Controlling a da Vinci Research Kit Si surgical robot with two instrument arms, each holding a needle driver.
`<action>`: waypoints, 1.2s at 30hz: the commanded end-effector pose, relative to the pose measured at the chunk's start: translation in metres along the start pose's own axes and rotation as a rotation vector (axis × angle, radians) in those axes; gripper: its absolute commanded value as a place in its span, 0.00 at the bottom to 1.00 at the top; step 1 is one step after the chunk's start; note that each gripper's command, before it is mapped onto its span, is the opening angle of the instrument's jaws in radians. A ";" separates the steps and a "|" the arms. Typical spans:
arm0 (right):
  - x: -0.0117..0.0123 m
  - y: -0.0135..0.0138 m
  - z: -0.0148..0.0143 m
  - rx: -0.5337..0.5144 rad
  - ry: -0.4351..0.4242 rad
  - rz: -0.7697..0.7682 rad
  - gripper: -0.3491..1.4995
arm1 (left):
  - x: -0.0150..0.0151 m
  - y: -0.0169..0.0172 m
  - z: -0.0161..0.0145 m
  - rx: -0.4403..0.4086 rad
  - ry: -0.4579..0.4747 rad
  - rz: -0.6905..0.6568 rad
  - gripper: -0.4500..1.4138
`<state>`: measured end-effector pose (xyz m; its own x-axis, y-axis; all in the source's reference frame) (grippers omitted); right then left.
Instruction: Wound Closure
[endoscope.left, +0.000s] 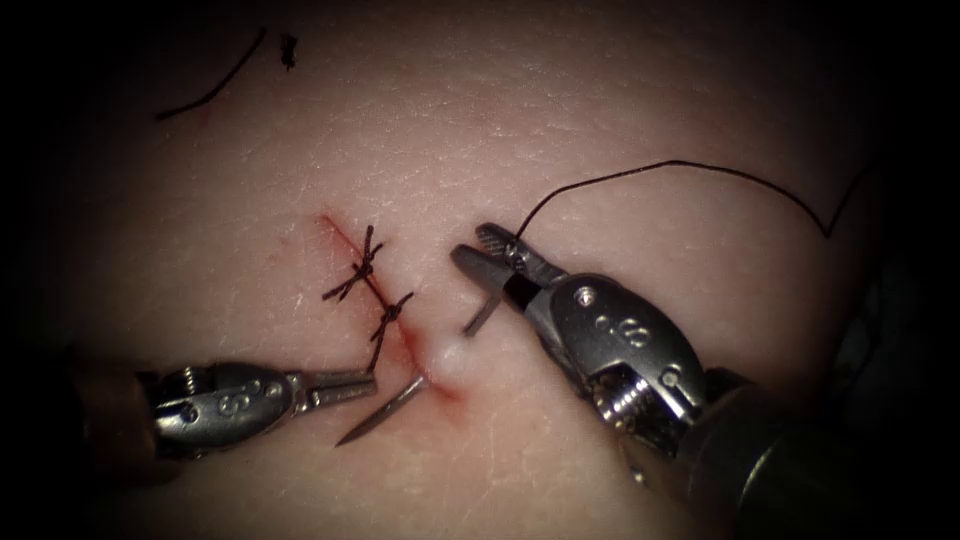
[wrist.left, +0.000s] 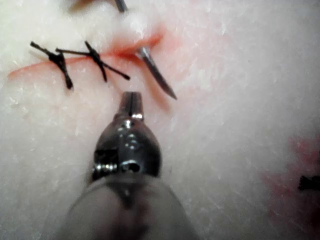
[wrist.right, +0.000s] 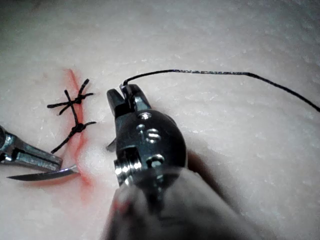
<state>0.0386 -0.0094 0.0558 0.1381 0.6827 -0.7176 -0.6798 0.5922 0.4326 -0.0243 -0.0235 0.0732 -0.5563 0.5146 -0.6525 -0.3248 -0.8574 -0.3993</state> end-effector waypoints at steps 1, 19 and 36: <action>-0.0010 -0.0004 0.0005 0.001 -0.001 -0.003 0.00 | -0.0007 0.0005 0.0006 -0.005 -0.001 -0.002 0.04; -0.0043 -0.0009 0.0019 0.227 0.084 0.267 0.13 | -0.0009 0.0009 0.0001 -0.062 0.015 0.090 0.04; -0.0043 0.0031 -0.0043 0.503 0.052 0.221 0.89 | -0.0010 0.0012 -0.0011 -0.354 0.334 0.512 0.33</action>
<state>0.0318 -0.0120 0.0571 -0.0113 0.7955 -0.6058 -0.2549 0.5835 0.7710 -0.0234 -0.0241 0.0719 -0.2796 0.0621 -0.9581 0.2261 -0.9656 -0.1285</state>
